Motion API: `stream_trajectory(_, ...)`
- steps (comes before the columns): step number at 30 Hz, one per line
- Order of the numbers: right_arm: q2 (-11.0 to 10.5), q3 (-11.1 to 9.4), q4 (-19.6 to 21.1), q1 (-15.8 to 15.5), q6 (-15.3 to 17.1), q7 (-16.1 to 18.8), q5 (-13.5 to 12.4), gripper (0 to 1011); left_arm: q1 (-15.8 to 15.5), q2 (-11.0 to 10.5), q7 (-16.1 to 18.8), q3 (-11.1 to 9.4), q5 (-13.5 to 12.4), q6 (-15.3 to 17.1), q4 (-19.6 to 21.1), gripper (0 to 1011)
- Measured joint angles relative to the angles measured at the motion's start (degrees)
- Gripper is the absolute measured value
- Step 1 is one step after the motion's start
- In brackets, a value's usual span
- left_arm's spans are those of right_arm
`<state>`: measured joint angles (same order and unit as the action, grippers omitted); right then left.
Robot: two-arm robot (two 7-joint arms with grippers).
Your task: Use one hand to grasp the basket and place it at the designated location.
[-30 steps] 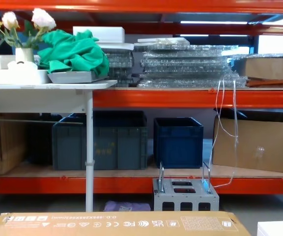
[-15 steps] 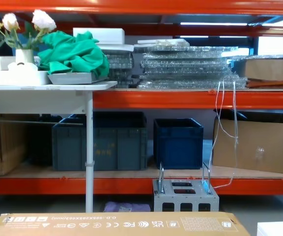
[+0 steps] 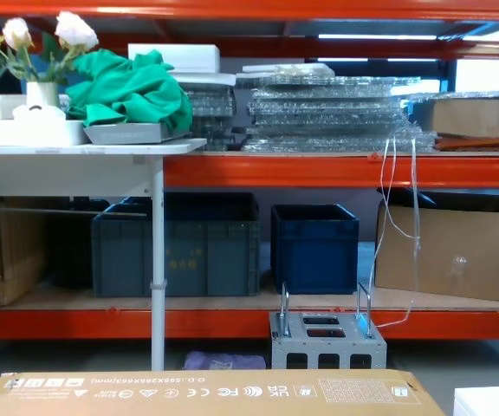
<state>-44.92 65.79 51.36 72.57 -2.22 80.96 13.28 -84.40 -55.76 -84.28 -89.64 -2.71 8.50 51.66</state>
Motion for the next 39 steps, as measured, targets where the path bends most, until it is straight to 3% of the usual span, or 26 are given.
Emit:
stream_trajectory(12,-1.6,-2.1,2.2,-0.2,0.7,-0.1,0.5,794,0.0,0.0,0.0,0.0,0.0,0.0,0.0,0)
stream_trajectory(20,-3.2,-3.7,4.4,-0.3,1.6,0.4,0.5,991,0.0,0.0,0.0,0.0,0.0,0.0,0.0,0)
stream_trajectory(39,-7.6,-7.9,11.4,-0.6,3.0,0.5,-0.7,1001,0.0,0.0,0.0,0.0,0.0,0.0,0.0,0)
